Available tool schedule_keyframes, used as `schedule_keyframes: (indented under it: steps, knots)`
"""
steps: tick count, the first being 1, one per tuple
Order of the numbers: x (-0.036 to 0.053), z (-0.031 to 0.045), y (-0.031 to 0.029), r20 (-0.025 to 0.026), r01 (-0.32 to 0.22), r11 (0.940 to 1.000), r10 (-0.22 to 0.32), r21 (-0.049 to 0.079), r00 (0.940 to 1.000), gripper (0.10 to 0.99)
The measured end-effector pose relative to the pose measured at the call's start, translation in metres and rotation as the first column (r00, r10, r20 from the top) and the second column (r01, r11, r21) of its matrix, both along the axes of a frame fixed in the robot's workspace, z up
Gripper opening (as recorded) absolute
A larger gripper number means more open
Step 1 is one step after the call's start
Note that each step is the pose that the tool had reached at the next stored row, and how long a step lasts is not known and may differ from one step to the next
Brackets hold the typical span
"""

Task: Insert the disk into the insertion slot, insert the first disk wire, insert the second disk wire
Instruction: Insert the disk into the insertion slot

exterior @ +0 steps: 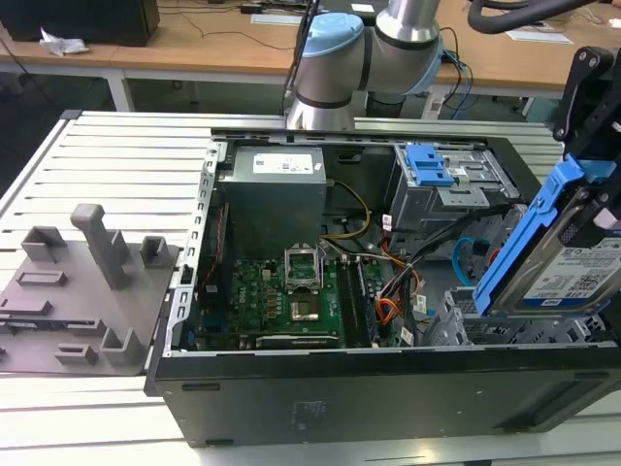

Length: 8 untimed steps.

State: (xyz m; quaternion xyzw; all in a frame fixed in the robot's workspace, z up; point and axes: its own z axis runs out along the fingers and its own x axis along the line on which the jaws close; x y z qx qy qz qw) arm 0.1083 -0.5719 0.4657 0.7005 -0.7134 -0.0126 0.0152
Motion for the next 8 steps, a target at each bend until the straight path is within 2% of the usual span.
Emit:
schedule_keyframes:
  steps: [8]
  knots:
    - [0.0,-0.0071,0.0,0.0,0.0,1.0,0.0,0.0,1.0,0.369]
